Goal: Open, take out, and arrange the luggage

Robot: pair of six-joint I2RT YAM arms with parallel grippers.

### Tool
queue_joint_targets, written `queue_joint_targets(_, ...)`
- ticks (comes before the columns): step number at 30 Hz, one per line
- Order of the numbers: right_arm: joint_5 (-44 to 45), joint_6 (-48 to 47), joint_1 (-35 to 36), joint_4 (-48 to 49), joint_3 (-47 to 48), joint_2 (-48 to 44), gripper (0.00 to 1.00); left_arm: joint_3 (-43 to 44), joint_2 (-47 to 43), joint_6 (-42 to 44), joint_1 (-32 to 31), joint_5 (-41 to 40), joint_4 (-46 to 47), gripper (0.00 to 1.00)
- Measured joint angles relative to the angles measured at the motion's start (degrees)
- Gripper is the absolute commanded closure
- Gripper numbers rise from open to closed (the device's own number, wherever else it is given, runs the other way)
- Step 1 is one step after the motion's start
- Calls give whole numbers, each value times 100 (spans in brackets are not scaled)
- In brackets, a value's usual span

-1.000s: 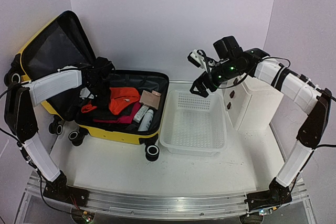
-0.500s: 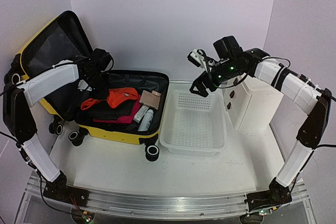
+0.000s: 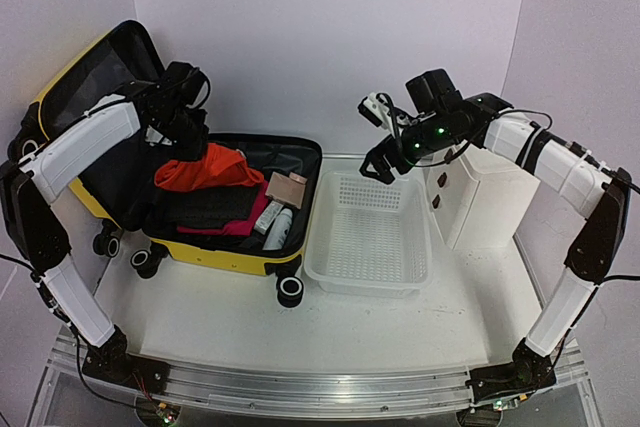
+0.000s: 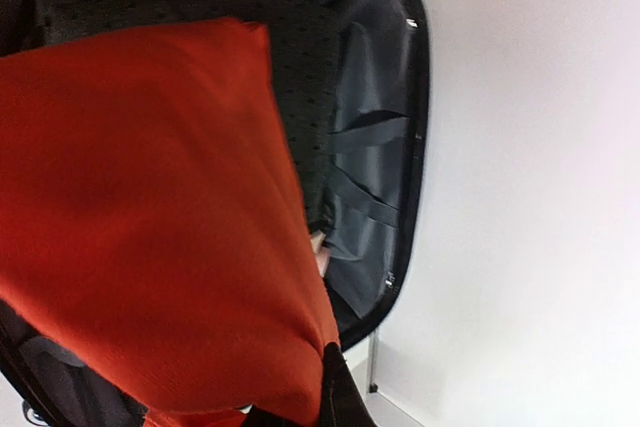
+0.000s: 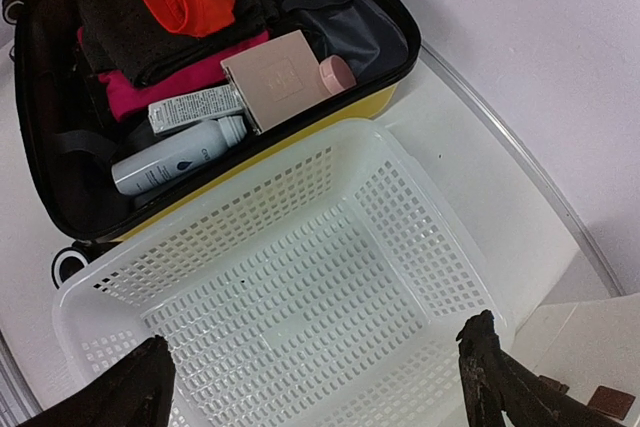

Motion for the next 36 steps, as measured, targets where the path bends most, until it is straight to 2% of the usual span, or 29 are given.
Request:
queue_joint_targets(7, 17, 166, -9, 103, -17, -4, 2, 791, 192, 168, -28, 0, -101, 100)
queue_joint_targets(16, 4, 310, -168, 188, -146, -210, 2, 2151, 942, 321, -319, 37, -236, 100)
queue_joint_targets(29, 142, 393, -306, 107, -1073, -2079, 2, 4343, 2387, 343, -1499, -332, -249, 100)
queue_joint_targets(36, 197, 433, -308, 0, -1591, -2826, 2, 4747, 2791, 256, -2035, -710, -70, 100)
